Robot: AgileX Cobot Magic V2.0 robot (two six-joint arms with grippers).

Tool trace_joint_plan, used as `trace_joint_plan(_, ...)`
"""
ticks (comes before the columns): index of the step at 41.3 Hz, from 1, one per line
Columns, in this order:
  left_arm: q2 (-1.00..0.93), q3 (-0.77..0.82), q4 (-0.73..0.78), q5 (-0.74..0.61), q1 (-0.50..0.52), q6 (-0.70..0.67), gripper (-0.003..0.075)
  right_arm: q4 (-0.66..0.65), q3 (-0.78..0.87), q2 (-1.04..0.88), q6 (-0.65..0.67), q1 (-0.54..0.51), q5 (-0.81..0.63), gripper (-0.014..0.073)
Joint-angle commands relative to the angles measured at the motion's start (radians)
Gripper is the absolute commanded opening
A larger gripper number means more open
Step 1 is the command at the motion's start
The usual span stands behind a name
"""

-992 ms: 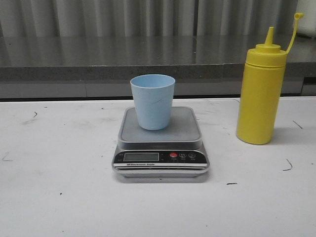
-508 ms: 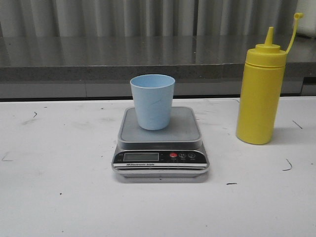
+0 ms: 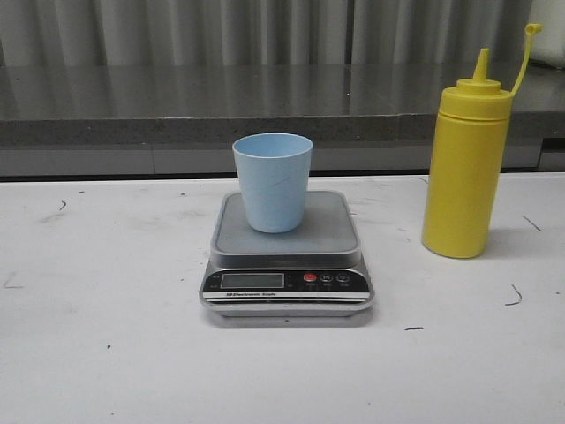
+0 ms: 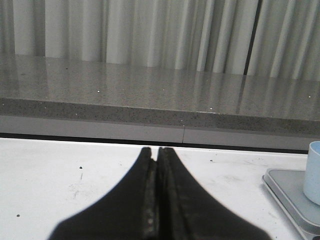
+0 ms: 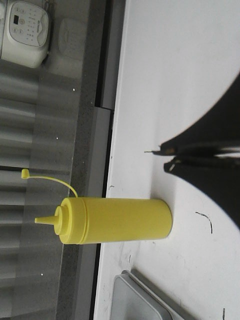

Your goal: Pour seasoning into cup on scale with both arms

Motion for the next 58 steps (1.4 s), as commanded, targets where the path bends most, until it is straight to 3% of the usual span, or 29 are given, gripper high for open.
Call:
trace_joint_plan(1,-0.016,0.025,-0.009,-0.081,0.000,-0.007,-0.0020,0.021,0.005,-0.017,-0.014,-0.008,-0.125,-0.0067)
trace_joint_plan(18,-0.016,0.025,-0.009,-0.081,0.000,-0.007,-0.0020,0.023,0.006,-0.017,-0.014,-0.008,-0.127,-0.0067)
trace_joint_plan(25,-0.016,0.025,-0.009,-0.081,0.000,-0.007,-0.0020,0.119,0.007,-0.017,-0.031,-0.008,-0.122,-0.0067)
trace_joint_plan(58,-0.016,0.025,-0.009,-0.081,0.000,-0.007,-0.0020,0.120,0.007,-0.017,-0.051,-0.008,-0.116,-0.0067)
